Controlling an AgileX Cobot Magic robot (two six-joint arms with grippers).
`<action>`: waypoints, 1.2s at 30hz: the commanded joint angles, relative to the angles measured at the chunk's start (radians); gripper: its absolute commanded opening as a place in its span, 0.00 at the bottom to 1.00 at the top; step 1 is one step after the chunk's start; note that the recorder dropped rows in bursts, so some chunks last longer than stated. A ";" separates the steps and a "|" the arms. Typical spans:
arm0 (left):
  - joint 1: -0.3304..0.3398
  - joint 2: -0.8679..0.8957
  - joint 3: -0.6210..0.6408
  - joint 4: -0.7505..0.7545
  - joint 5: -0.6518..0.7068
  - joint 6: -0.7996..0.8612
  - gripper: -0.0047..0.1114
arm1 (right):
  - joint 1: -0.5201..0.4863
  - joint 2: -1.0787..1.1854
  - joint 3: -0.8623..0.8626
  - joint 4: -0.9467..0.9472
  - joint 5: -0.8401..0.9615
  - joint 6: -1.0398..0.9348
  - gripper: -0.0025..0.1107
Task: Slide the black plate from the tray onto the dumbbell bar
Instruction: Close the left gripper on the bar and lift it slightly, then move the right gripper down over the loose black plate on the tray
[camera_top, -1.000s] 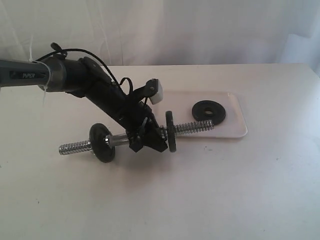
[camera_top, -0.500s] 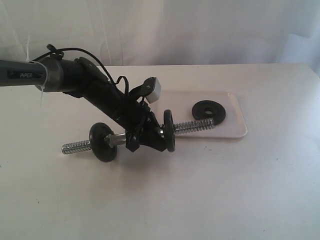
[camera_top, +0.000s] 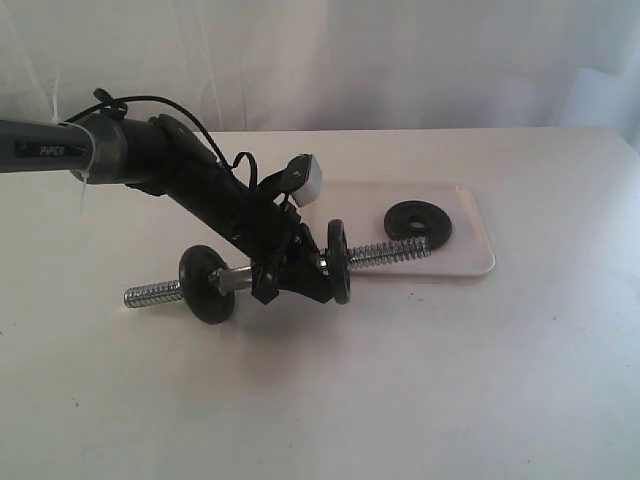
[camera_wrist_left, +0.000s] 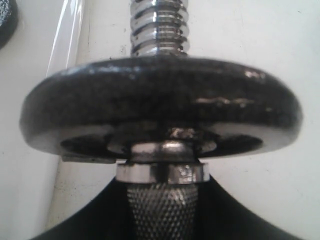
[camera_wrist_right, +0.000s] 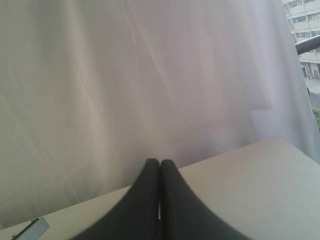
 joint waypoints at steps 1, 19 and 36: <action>-0.004 -0.009 -0.001 -0.102 0.033 0.025 0.04 | -0.002 0.126 -0.131 0.001 0.082 0.006 0.02; 0.044 -0.009 -0.001 -0.107 0.093 0.022 0.04 | -0.002 1.015 -0.692 0.001 0.293 -0.179 0.40; 0.044 -0.009 -0.001 -0.099 0.120 0.022 0.04 | -0.002 1.487 -1.010 -0.003 0.395 -0.319 0.73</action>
